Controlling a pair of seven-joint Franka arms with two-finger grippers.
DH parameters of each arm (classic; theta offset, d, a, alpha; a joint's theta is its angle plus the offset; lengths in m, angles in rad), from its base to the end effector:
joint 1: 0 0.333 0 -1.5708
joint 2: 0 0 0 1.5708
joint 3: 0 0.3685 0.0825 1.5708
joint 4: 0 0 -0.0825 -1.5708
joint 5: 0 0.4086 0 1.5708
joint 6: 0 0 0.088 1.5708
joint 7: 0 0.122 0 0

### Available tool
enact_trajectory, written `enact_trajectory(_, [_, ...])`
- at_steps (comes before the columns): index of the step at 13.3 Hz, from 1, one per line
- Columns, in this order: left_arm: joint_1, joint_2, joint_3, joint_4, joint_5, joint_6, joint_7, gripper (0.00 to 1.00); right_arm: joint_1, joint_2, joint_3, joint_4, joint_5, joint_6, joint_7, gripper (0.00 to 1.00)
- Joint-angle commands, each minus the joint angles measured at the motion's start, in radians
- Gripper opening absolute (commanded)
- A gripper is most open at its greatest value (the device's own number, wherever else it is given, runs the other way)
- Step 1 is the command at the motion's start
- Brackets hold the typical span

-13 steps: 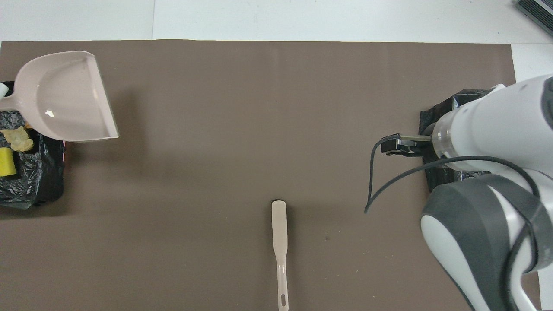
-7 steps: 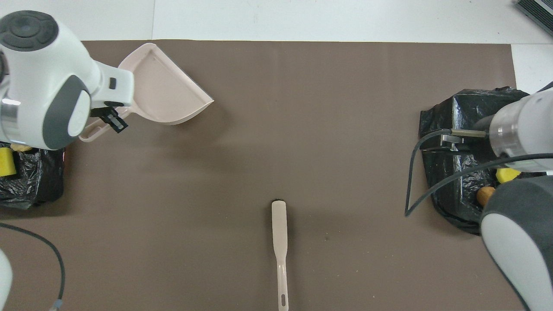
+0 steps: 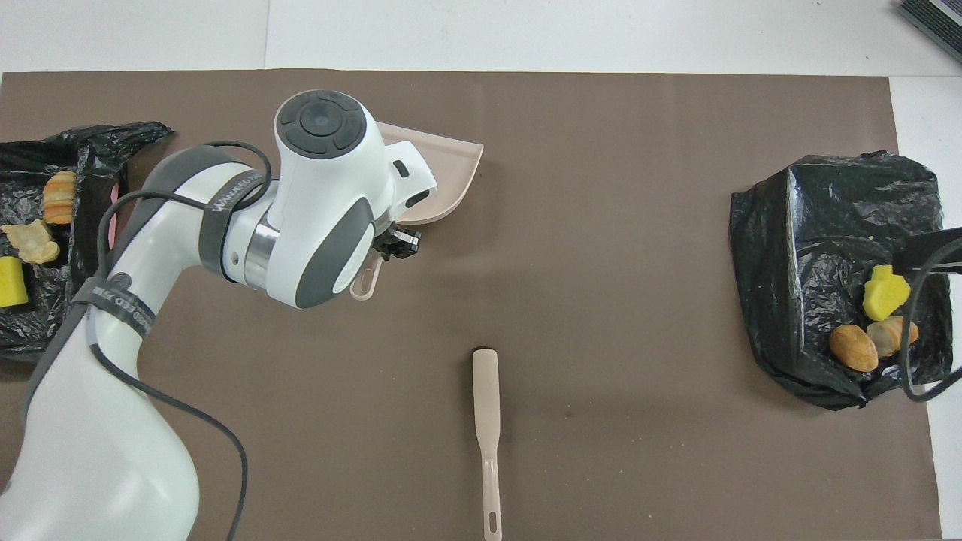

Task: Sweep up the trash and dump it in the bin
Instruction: 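Bring the empty dustpan back with the left gripper and lower it onto the mat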

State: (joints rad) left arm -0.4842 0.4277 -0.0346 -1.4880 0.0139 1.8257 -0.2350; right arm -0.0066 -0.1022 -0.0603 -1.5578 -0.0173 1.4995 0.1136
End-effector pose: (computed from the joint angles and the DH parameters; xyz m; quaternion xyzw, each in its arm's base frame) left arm 0.6252 -0.3510 0.4443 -0.9888 0.1421 0.0419 0.0160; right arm 0.5327 -0.0401 0.7188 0.9956 -0.0908 0.0220 0.0050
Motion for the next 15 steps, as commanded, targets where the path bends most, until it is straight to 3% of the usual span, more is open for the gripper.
enact_trajectory(1, [-0.056,0.045,0.022,0.078,-0.049,0.020,-0.134,0.00,-0.012,-0.011,-0.009,-0.037,0.039,-0.004,-0.026,1.00])
enact_trajectory(3, [-0.085,0.109,0.022,0.157,-0.051,0.014,-0.208,0.00,-0.019,-0.011,-0.009,-0.054,0.046,0.002,-0.026,1.00])
enact_trajectory(5, [-0.120,0.241,0.024,0.302,-0.051,0.006,-0.282,0.00,-0.019,-0.013,-0.010,-0.079,0.042,0.010,-0.028,1.00])
enact_trajectory(6, [-0.122,0.267,0.022,0.328,-0.051,0.010,-0.299,0.00,-0.018,-0.011,-0.010,-0.077,0.031,0.018,-0.028,1.00])
enact_trajectory(15, [-0.142,0.269,0.015,0.279,-0.088,0.038,-0.325,0.00,0.000,-0.004,0.013,-0.068,0.043,0.050,-0.015,1.00])
